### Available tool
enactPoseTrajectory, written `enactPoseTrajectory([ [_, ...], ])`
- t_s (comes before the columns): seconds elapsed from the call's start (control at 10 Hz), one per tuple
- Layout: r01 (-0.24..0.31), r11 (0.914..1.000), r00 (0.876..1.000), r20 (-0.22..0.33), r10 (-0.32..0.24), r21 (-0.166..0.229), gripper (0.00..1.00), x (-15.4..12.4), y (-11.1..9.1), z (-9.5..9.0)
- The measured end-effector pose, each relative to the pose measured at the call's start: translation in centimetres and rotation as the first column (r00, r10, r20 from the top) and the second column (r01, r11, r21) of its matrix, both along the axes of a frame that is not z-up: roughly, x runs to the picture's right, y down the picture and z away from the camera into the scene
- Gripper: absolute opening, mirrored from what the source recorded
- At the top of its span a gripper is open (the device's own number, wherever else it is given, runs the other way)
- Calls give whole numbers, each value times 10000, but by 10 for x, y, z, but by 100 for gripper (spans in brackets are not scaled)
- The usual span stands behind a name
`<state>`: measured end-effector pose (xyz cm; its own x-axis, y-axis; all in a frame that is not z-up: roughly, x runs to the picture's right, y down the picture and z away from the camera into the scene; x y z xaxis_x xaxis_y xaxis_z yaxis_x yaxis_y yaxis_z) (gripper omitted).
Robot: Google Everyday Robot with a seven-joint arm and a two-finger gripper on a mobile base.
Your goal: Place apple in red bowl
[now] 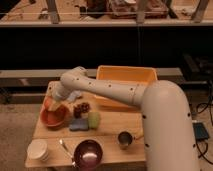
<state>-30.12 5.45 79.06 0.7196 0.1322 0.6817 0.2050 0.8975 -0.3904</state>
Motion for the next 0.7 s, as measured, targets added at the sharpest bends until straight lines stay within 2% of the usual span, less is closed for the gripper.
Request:
enactPoseTrajectory([
  [0.1, -5, 9999, 10000, -64, 4, -127, 80, 2, 6, 7],
  [0.3, 4, 9997, 9999, -169, -8, -236, 80, 7, 10, 8],
  [0.7, -284, 9993, 9996, -45, 283, -233, 80, 23, 3, -3],
])
